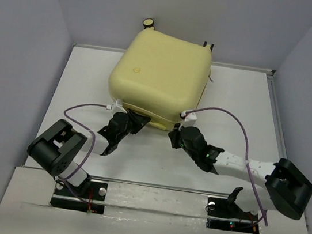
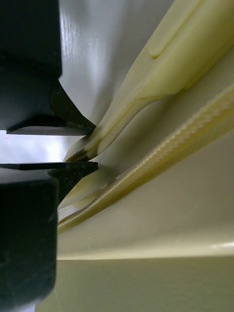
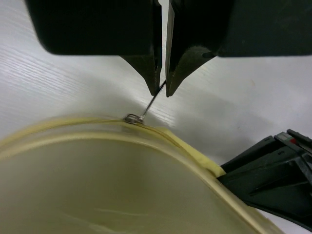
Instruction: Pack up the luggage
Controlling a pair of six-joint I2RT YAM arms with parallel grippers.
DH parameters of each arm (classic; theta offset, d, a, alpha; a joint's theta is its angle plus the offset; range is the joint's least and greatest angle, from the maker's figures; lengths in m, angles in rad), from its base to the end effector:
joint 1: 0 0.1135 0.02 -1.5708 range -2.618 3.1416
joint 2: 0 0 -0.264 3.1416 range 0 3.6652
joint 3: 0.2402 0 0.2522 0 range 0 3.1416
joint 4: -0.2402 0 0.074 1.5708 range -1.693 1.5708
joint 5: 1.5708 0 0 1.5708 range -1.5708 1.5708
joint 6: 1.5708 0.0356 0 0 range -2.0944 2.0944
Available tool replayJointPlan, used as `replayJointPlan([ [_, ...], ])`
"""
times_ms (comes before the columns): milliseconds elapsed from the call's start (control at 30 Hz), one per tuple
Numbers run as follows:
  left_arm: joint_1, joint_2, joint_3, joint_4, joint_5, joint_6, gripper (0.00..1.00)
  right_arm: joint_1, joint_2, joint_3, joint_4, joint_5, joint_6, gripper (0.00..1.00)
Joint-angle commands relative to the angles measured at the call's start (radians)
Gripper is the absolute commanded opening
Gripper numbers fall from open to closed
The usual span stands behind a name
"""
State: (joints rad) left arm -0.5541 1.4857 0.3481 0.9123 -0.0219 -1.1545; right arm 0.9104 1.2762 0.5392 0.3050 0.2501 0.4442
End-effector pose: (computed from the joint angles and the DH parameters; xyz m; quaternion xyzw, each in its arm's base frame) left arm 0.2229 -0.1370 0.1549 -0.2378 0.7451 -0.4643 0.4157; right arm 0.1687 0.2028 0.2005 -0.1276 0.8286 0.2534 0.4827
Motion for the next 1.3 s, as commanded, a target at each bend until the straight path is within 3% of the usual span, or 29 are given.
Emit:
replayJointPlan([
  [0,-0.092,0.065,0.04,0.178,-0.121,0.118,0.06,0.232,0.229,0.251,0.037,-0.049,-0.01,0.07],
  [100,-0.098,0.074,0.003,0.214,-0.136,0.095,0.06,0.288,0.295,0.372,-0.004,0.011,-0.053,0.07],
  [333,-0.102,0.131,-0.008,0.333,-0.092,0.058,0.06,0.288,0.322,0.487,0.048,-0.239,-0.067,0.07],
  [433,-0.102,0.116,-0.009,0.324,-0.088,0.061,0.06,0.288,0.321,0.452,0.066,-0.232,-0.045,0.07],
  [533,-0.102,0.049,-0.012,0.264,-0.107,0.108,0.06,0.288,0.218,0.348,0.045,-0.151,-0.035,0.07],
  [567,-0.102,0.024,-0.009,0.231,-0.118,0.125,0.06,0.288,0.181,0.291,0.023,-0.108,-0.023,0.09],
  [600,-0.102,-0.002,-0.001,0.149,-0.137,0.143,0.06,0.279,0.143,0.266,-0.001,-0.066,-0.013,0.17],
  [633,-0.102,-0.062,0.002,0.108,-0.148,0.165,0.06,0.278,0.105,0.246,-0.029,-0.02,-0.007,0.33],
  [667,-0.102,-0.097,-0.001,0.029,-0.174,0.209,0.21,0.253,0.031,0.217,-0.094,-0.005,-0.002,0.59],
  [733,-0.102,-0.219,-0.024,-0.03,-0.205,0.236,0.46,0.24,-0.039,0.191,-0.151,0.059,-0.002,0.68],
  [767,-0.102,-0.27,-0.037,-0.055,-0.217,0.249,0.71,0.228,-0.07,0.18,-0.173,0.069,-0.01,0.71],
  [833,-0.102,-0.413,-0.044,-0.194,-0.263,0.288,0.9,0.174,-0.158,0.145,-0.227,0.103,-0.01,0.65],
  [867,-0.104,-0.462,-0.04,-0.284,-0.288,0.324,0.93,0.121,-0.184,0.133,-0.239,0.106,-0.009,0.58],
  [933,-0.102,-0.595,-0.026,-0.375,-0.318,0.364,0.95,0.058,-0.254,0.104,-0.247,0.092,-0.007,0.37],
  [967,-0.102,-0.638,-0.017,-0.424,-0.34,0.384,0.95,0.024,-0.271,0.097,-0.254,0.091,-0.01,0.17],
  [1000,-0.102,-0.677,0.008,-0.506,-0.386,0.421,0.95,-0.013,-0.285,0.091,-0.257,0.09,-0.01,0.09],
  [1133,-0.075,-0.762,0.156,-0.651,-0.487,0.522,0.94,-0.186,-0.278,0.113,-0.268,0.072,-0.025,0.07],
  [1200,-0.011,-0.672,0.296,-0.704,-0.403,0.549,0.94,-0.231,-0.252,0.133,-0.268,0.064,-0.032,0.07],
  [1267,0.142,-0.61,0.371,-0.714,-0.287,0.523,0.93,-0.293,-0.216,0.154,-0.268,0.061,-0.035,0.07],
])
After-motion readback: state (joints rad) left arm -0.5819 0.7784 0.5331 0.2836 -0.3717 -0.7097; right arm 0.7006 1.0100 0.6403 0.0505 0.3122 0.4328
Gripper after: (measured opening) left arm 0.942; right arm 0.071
